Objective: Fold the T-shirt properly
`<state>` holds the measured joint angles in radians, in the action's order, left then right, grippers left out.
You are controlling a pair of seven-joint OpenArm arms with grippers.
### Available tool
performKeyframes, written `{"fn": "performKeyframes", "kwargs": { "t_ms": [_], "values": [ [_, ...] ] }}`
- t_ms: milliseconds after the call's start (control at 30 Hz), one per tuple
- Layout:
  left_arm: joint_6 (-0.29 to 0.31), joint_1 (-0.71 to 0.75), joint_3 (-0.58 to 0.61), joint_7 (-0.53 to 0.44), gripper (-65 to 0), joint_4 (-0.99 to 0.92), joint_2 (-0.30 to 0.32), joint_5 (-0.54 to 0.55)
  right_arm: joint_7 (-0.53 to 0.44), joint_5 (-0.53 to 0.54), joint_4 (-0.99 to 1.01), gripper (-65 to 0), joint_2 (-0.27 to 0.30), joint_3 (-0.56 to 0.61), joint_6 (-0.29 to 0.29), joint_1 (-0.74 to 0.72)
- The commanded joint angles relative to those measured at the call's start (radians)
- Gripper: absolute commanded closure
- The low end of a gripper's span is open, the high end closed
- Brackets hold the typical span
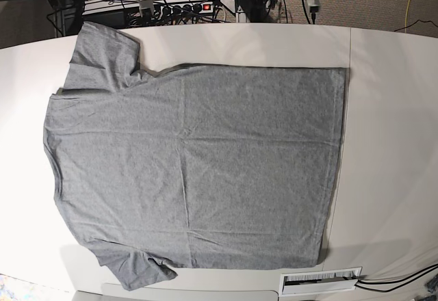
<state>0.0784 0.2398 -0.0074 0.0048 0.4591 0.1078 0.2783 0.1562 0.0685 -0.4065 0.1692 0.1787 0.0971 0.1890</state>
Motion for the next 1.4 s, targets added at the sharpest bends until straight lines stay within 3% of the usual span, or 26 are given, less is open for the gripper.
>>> {"fn": "performKeyframes", "kwargs": {
  "t_ms": [0,200,400,567,867,1000,1200,1367],
  "values": [
    [0.000,0.024,-0.001,-0.006,0.0,0.002,0.011,0.003,0.005,0.001,-0.006,0.0,0.014,-0.001,-0.004,0.014],
    [0.000,0.129,-0.001,-0.006,0.0,0.050,0.043,0.009,0.022,0.002,-0.024,0.0,0.048,-0.001,0.026,0.073],
    [0.000,0.279,-0.001,-0.005,0.0,0.206,0.077,0.014,0.122,0.002,-0.195,0.0,0.116,-0.001,0.042,0.201],
    [0.002,0.431,-0.001,-0.006,0.0,0.399,0.126,0.015,0.142,0.003,-0.421,0.0,0.203,-0.001,0.041,0.359],
    [0.023,0.743,-0.002,-0.006,0.0,0.877,0.266,0.013,0.143,-0.004,-0.883,0.0,0.393,-0.009,0.040,0.679],
    [0.022,0.869,-0.019,-0.006,0.0,1.075,0.306,-0.054,0.159,-0.059,-1.069,0.0,0.418,-0.106,0.033,0.804],
    [0.018,0.988,-0.101,0.001,0.0,1.293,0.306,-0.143,0.176,-0.058,-1.277,0.0,0.419,-0.325,0.033,0.937],
    [0.019,1.069,-0.189,0.053,0.0,1.454,0.309,-0.178,0.212,-0.071,-1.423,0.0,0.435,-0.438,0.035,1.010]
  ]
}}
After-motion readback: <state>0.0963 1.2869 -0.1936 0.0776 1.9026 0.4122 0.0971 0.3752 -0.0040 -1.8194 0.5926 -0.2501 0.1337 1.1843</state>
